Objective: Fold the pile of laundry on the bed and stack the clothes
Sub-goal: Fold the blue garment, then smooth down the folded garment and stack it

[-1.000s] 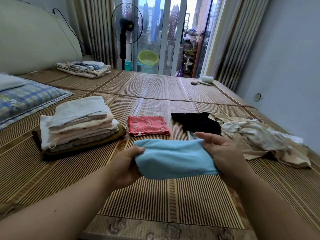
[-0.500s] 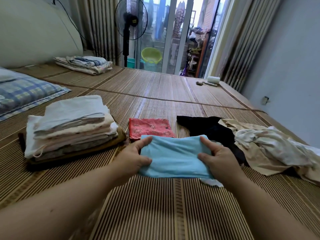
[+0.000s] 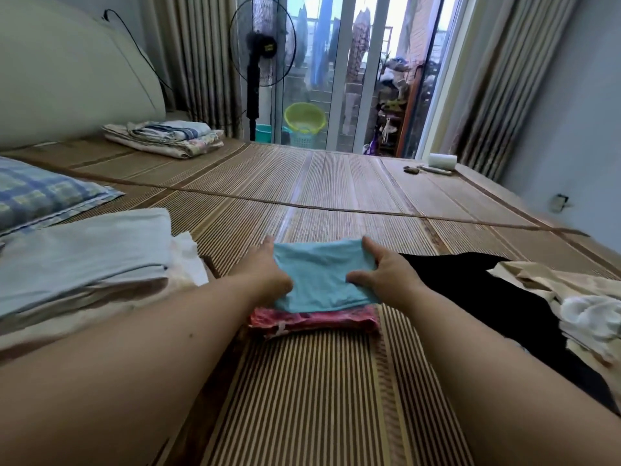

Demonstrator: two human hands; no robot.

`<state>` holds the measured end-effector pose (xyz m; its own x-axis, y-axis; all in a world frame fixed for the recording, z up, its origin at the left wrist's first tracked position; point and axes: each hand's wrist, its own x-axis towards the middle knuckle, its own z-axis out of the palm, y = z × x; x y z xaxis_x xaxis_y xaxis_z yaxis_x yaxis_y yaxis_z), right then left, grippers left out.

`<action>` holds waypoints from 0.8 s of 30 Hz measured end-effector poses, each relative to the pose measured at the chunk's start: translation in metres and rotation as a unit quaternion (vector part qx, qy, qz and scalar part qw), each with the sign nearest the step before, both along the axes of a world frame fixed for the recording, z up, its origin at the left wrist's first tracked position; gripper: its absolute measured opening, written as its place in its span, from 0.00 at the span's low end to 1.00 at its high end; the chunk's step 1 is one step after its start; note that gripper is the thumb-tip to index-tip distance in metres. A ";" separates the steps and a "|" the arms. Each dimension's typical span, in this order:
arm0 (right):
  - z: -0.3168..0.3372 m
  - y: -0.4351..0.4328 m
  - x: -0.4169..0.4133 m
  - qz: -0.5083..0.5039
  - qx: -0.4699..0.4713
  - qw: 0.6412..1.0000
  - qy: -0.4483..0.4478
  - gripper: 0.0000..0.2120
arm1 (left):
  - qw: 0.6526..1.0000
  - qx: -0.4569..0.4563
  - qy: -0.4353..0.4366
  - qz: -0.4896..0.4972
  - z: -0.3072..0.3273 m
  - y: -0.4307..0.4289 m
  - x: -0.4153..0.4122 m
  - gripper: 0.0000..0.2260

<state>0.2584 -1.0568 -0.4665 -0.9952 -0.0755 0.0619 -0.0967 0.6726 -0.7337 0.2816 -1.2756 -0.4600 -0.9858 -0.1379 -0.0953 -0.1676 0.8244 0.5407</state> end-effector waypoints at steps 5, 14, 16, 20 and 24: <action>-0.028 -0.014 -0.032 0.012 0.252 0.968 -0.010 0.35 | 0.986 -0.152 -0.061 -0.035 -0.034 0.014 -0.021 0.42; -0.055 -0.013 -0.020 0.058 0.332 0.935 -0.108 0.50 | 0.968 -0.176 -0.171 -0.058 -0.051 0.016 -0.016 0.57; -0.045 -0.008 -0.002 0.045 0.312 0.945 -0.091 0.49 | 0.962 -0.199 -0.175 -0.067 -0.042 0.019 -0.003 0.56; -0.024 0.014 0.064 0.030 0.282 0.959 0.017 0.44 | 0.962 -0.203 -0.064 -0.168 -0.032 0.042 0.050 0.47; -0.019 0.049 0.144 0.015 0.305 0.952 0.018 0.43 | 0.944 -0.185 -0.012 -0.274 -0.024 0.076 0.127 0.44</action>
